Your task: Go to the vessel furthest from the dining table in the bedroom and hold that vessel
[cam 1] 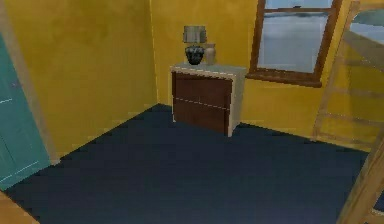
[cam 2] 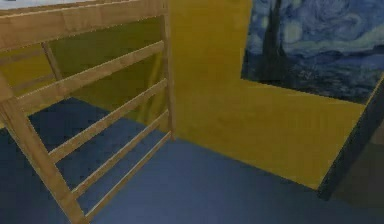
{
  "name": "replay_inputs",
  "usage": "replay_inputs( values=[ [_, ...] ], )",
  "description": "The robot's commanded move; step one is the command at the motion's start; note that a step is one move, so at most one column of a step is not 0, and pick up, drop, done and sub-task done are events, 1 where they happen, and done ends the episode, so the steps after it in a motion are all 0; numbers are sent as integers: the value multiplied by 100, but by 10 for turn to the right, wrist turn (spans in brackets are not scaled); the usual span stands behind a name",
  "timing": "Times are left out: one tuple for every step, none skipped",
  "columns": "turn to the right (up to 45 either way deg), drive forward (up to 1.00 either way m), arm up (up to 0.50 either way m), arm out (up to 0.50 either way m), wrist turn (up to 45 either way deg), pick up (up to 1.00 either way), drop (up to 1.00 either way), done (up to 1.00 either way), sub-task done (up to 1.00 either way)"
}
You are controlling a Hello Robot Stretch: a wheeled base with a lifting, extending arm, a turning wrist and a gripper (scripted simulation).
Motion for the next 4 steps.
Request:
replay_inputs(
  values=[
    [-450,0,0,0,0,0,0,0,0],
    [450,0,0,0,0,0,0,0,0],
    [30,0,0,0,0,0,0,0,0],
    [0,100,0,0,0,0,0,0,0]
  ],
)
